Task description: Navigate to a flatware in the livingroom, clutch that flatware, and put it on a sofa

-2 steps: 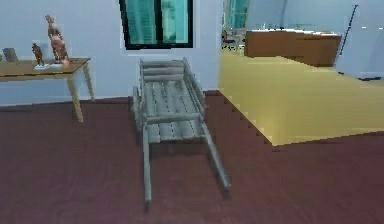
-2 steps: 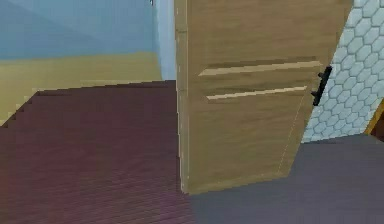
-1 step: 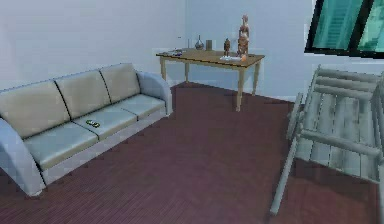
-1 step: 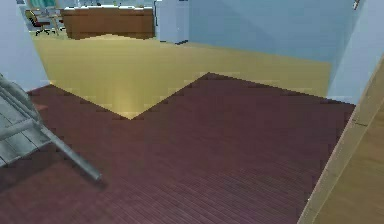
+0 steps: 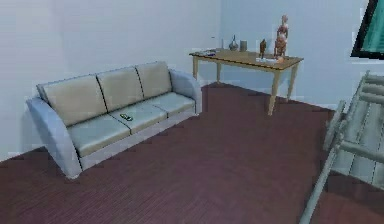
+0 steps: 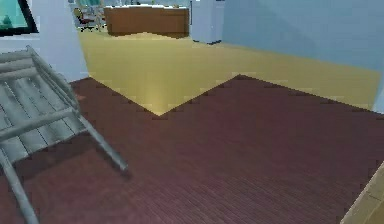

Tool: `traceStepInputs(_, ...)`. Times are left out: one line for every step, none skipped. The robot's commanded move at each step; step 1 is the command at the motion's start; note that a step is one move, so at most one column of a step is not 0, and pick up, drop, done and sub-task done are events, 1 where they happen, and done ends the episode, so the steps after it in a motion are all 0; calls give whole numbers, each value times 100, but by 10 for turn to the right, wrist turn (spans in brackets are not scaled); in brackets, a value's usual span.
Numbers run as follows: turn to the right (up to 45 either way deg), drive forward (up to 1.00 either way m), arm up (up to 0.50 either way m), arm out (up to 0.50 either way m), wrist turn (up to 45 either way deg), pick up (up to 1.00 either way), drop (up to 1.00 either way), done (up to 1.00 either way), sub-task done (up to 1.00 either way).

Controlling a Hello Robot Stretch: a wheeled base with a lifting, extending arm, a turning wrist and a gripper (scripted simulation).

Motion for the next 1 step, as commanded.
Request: traceStepInputs(0,100,0,0,0,0,0,0,0)
